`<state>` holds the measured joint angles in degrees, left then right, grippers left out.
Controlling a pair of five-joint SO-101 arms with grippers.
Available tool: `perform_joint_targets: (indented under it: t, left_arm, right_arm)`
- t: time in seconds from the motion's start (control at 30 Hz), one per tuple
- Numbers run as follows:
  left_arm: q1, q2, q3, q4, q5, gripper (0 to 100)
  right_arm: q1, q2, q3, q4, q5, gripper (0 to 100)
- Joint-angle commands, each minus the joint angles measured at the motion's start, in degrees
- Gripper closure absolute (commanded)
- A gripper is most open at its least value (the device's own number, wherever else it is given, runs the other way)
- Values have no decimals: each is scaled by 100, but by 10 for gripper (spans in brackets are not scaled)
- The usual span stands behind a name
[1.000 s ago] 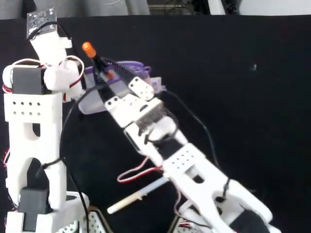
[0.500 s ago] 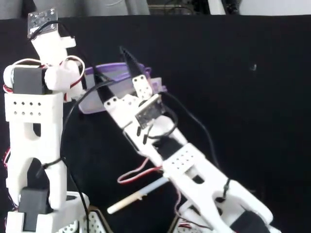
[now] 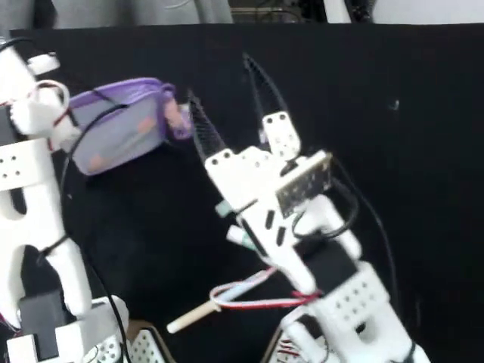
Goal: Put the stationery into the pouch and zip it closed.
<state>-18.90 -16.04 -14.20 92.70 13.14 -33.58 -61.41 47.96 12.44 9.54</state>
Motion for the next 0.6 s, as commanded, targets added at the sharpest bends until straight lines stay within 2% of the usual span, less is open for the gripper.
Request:
perform_joint_targets:
  t: [0.0, 0.23, 0.4, 0.57]
  left_arm:
    - [-444, -44, 13, -273, 35, 972]
    - [-470, -44, 453, -633, 26, 972]
    - [-479, -44, 479, -659, 18, 972]
    - [-479, -44, 479, -659, 18, 972]
  right_arm:
    - [79, -171, -1103, 2022, 290, 734]
    - [-1398, -171, -1815, 4888, 2312, 734]
    - [-2119, -75, -1719, 6303, 2901, 756]
    - [-2585, 611, -1560, 7349, 3156, 897]
